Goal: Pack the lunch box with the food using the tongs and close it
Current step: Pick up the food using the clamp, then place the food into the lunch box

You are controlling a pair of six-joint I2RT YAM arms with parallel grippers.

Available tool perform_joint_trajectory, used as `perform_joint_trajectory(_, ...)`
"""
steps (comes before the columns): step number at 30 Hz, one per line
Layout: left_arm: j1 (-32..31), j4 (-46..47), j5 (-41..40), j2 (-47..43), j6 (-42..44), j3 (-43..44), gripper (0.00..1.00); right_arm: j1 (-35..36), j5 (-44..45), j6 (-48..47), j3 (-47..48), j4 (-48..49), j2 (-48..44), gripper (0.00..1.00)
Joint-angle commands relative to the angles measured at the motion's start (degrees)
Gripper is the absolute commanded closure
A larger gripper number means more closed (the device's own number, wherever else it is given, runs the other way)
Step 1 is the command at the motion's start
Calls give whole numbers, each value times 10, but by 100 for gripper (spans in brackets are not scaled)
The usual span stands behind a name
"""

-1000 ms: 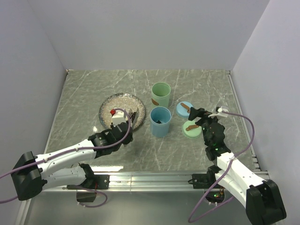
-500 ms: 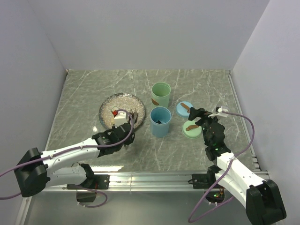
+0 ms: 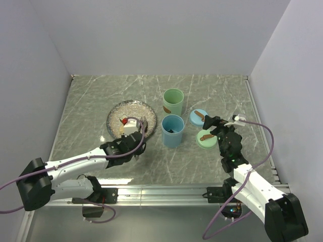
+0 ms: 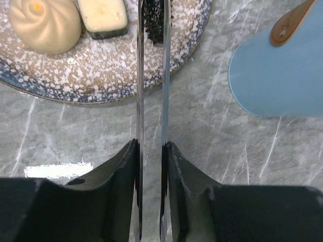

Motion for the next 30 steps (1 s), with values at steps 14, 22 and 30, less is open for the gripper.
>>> perform_joint_trajectory(14,5,21,-79,-43,61,89,79,4,1,2,9,18,4,4)
perform_joint_trajectory(22,19,69,-76,-54,117,139,79,3,1,0,11,19,9,4)
perform_joint_trajectory(30,20,110,-55,-12,197,221,79,3,1,0,12,25,13,4)
